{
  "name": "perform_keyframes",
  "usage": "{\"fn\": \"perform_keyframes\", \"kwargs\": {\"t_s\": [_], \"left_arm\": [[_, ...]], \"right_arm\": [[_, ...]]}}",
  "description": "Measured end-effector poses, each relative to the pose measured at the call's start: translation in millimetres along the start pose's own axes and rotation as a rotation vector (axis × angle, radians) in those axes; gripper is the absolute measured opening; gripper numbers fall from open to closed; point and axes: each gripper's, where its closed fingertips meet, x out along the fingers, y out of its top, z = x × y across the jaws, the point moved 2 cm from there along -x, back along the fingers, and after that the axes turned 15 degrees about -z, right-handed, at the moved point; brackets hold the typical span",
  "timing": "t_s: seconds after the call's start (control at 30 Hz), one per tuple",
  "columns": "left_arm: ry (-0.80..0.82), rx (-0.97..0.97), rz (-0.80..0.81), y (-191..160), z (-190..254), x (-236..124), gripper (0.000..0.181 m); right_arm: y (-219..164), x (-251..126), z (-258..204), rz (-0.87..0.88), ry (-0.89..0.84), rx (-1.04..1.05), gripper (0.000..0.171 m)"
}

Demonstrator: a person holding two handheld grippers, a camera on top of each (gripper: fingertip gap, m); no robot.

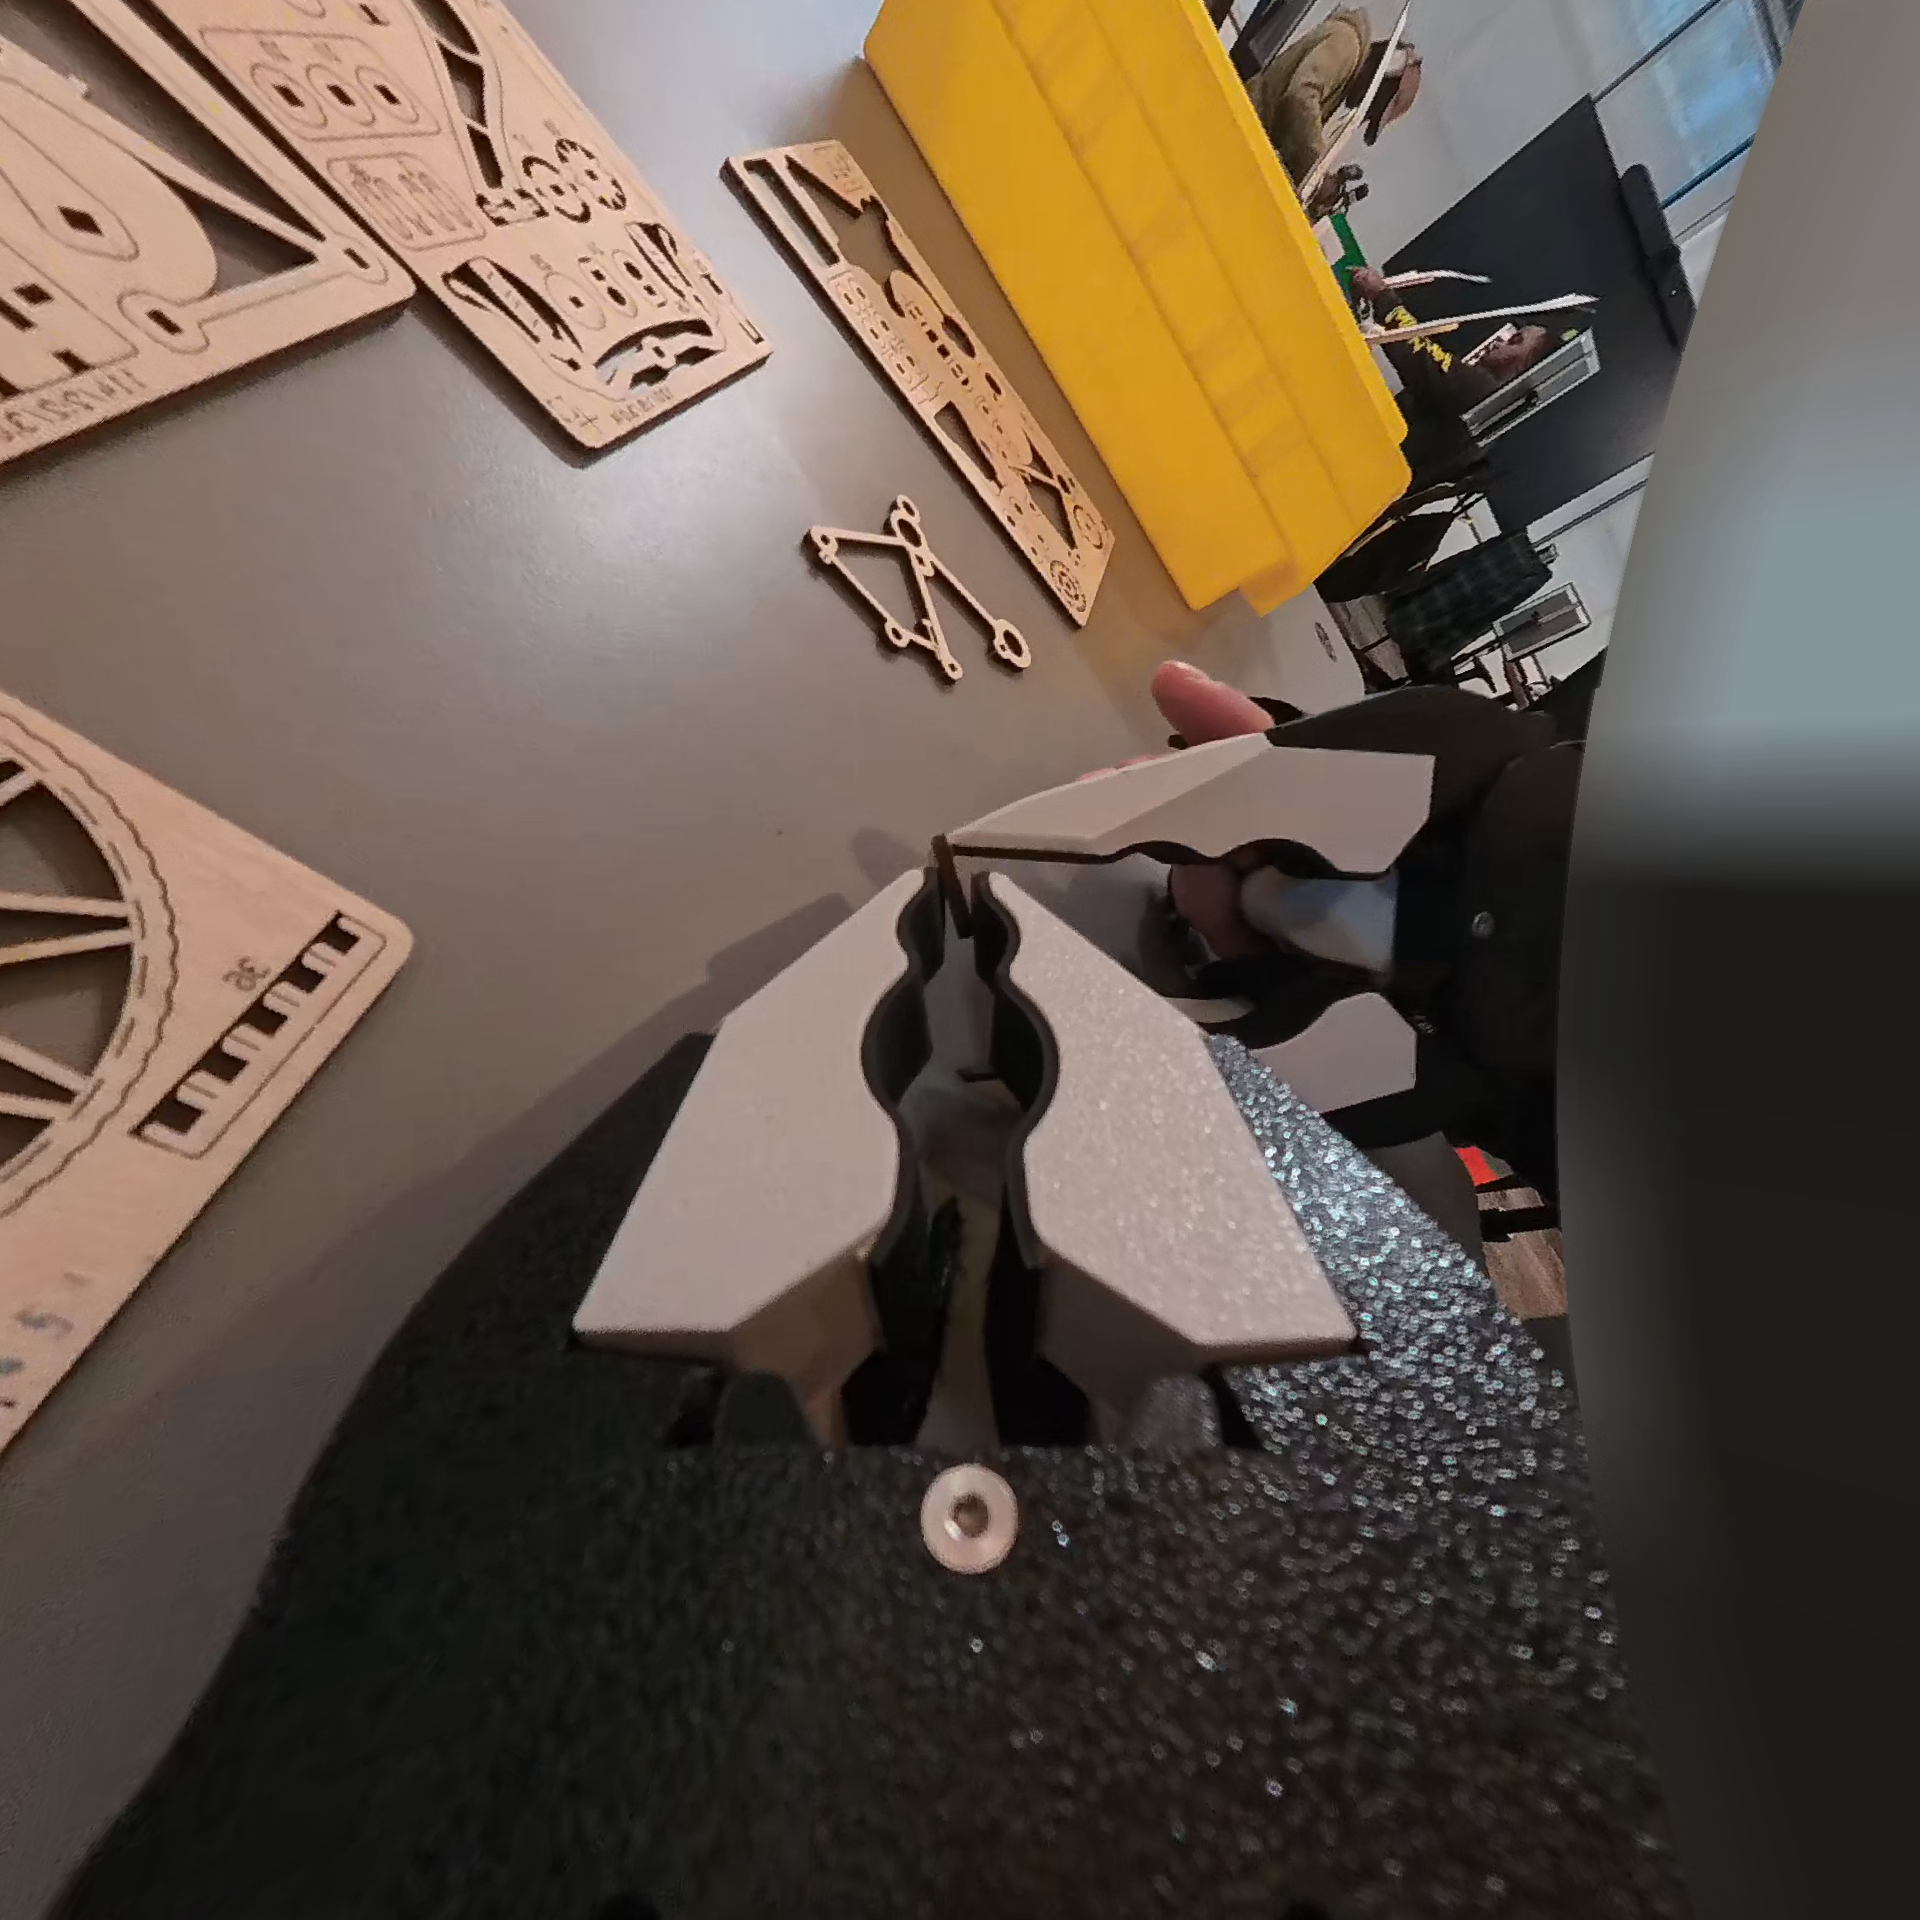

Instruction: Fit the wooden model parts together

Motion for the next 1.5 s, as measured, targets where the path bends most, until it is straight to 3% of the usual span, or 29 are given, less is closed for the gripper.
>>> {"fn": "perform_keyframes", "kwargs": {"t_s": [0.63,1.03,1.2,1.37,1.5], "left_arm": [[0.038,-0.048,-0.023,-1.2,-8.0,2.7,0.004],[0.05,-0.04,-0.024,-1.5,-8.3,3.1,0.005],[0.066,0.025,0.029,2.3,-4.3,-0.6,0.002],[-0.015,0.097,0.088,6.0,9.9,-6.8,0.001],[-0.144,0.129,0.105,6.2,24.1,-11.7,0.002]], "right_arm": [[-1.5,5.3,-1.7,-0.028,0.163,0.075,0.05],[-0.6,4.7,1.7,-0.01,0.239,0.12,0.046],[5.0,-6.3,9.2,0.088,0.262,0.169,0.042],[-0.6,-21.6,25.0,0.182,0.318,0.283,0.041],[3.2,-26.4,27.3,0.237,0.398,0.352,0.024]]}}
